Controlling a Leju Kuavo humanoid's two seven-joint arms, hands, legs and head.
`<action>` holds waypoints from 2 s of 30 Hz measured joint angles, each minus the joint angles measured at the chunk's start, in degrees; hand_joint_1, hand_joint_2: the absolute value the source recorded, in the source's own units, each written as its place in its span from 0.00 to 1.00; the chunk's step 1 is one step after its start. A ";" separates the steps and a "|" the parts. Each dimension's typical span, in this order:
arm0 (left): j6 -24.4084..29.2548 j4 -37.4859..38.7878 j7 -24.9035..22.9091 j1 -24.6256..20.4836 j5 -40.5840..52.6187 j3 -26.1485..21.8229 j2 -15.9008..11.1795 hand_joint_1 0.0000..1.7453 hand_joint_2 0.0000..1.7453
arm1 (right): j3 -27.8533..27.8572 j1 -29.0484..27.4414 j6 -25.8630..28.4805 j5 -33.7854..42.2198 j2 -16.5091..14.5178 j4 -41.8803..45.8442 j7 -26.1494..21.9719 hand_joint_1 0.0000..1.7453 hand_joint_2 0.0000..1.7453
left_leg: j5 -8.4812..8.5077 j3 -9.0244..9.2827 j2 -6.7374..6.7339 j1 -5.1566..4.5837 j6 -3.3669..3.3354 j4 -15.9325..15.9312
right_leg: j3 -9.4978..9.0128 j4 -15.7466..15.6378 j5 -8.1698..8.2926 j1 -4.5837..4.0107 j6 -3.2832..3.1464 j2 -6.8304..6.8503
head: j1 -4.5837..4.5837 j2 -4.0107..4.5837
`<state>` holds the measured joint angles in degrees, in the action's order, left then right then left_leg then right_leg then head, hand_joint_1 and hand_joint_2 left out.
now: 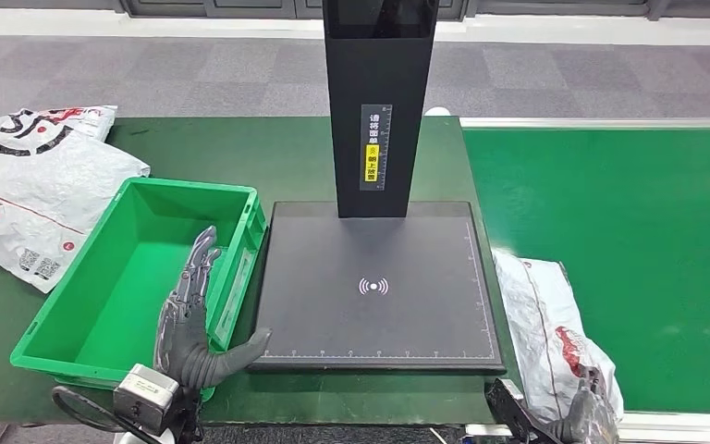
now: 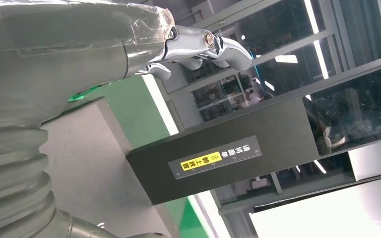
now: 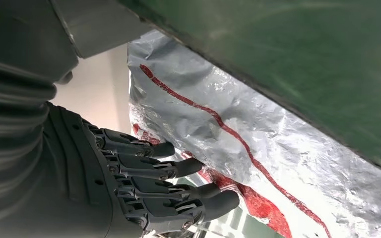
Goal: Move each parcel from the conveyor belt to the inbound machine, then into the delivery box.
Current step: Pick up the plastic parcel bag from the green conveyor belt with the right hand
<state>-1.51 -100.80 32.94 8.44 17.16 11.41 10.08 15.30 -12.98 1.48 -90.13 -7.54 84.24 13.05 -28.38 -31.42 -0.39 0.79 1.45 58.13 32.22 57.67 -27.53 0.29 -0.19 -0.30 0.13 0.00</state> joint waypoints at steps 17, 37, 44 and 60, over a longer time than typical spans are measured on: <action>-0.25 -0.52 -0.35 0.06 0.78 0.00 0.00 0.00 1.00 | 7.68 -0.43 2.35 0.00 -0.01 2.84 2.79 0.00 1.00 | -0.01 -0.03 0.19 -0.14 -0.13 0.01 | 0.01 0.00 -0.02 0.11 0.06 0.14 | 0.00 0.00; -1.03 -0.60 -0.58 0.08 1.39 0.00 0.15 0.00 1.00 | 12.13 -1.79 3.36 -0.01 0.10 10.96 3.91 0.00 1.00 | -0.01 -0.04 0.19 -0.24 -0.13 0.01 | 0.03 0.00 -0.03 0.11 0.07 0.14 | 0.00 0.00; -1.10 -0.60 -0.60 0.01 1.42 0.00 0.15 0.00 1.00 | 12.08 -1.75 2.71 -0.01 0.10 11.49 2.86 0.00 1.00 | -0.01 -0.05 0.19 -0.24 -0.13 0.01 | 0.03 0.00 -0.03 0.11 0.07 0.14 | 0.00 0.00; -1.49 -0.60 -0.62 -0.28 1.42 0.00 0.26 0.00 1.00 | 11.95 2.68 2.73 0.27 -2.37 7.27 -5.15 0.00 1.00 | 0.03 -0.05 0.19 -0.23 -0.13 0.01 | 0.03 0.01 -0.02 0.10 0.06 0.14 | 0.00 0.00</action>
<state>-2.99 -101.39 32.33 8.16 18.58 11.41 10.34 27.26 -10.30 4.21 -89.87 -9.90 91.51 7.90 -28.35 -31.47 -0.20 0.55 1.32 58.14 32.25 57.68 -27.55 0.38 -0.13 -0.15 0.13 0.00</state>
